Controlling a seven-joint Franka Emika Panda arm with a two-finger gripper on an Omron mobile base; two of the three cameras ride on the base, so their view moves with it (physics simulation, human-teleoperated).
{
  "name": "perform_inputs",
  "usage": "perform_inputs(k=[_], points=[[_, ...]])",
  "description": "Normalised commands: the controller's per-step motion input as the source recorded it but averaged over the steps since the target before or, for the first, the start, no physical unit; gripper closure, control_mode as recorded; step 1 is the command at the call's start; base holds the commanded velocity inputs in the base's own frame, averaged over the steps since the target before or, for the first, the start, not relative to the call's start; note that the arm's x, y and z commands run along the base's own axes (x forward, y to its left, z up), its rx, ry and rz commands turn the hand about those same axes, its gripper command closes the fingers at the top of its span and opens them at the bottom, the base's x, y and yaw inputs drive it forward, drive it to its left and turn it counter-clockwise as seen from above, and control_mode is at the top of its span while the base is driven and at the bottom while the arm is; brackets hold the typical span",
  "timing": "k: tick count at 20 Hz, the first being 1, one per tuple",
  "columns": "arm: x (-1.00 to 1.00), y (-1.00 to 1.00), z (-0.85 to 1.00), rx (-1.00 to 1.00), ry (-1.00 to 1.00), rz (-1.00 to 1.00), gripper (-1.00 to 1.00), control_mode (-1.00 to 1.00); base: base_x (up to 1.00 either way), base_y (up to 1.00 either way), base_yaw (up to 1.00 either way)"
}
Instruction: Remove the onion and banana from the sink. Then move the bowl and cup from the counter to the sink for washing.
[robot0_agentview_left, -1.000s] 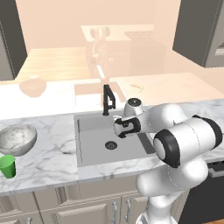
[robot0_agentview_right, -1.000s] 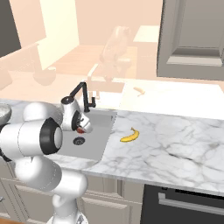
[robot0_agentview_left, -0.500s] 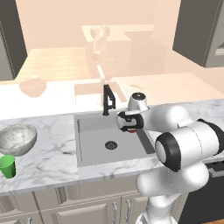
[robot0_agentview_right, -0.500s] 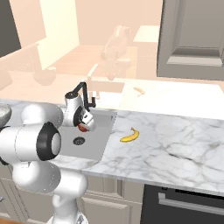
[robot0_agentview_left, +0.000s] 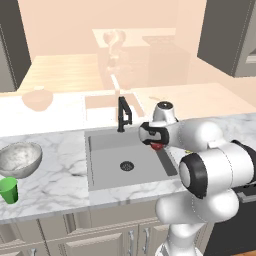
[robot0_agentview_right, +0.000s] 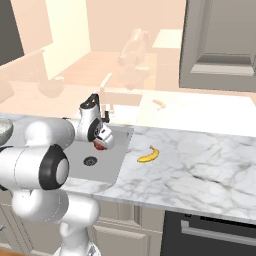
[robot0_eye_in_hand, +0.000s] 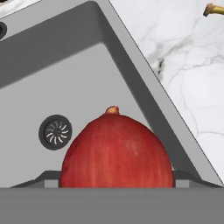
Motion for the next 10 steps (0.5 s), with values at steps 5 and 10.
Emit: perform_inputs(k=[5, 10], points=[[-0.06, -0.26, 0.07, 0.0, 0.08, -0.04, 1.0, -1.0, 0.0, 0.0, 0.0], [-0.06, -0.26, 0.08, 0.0, 0.08, -0.03, 1.0, -1.0, 0.0, 0.0, 0.0]])
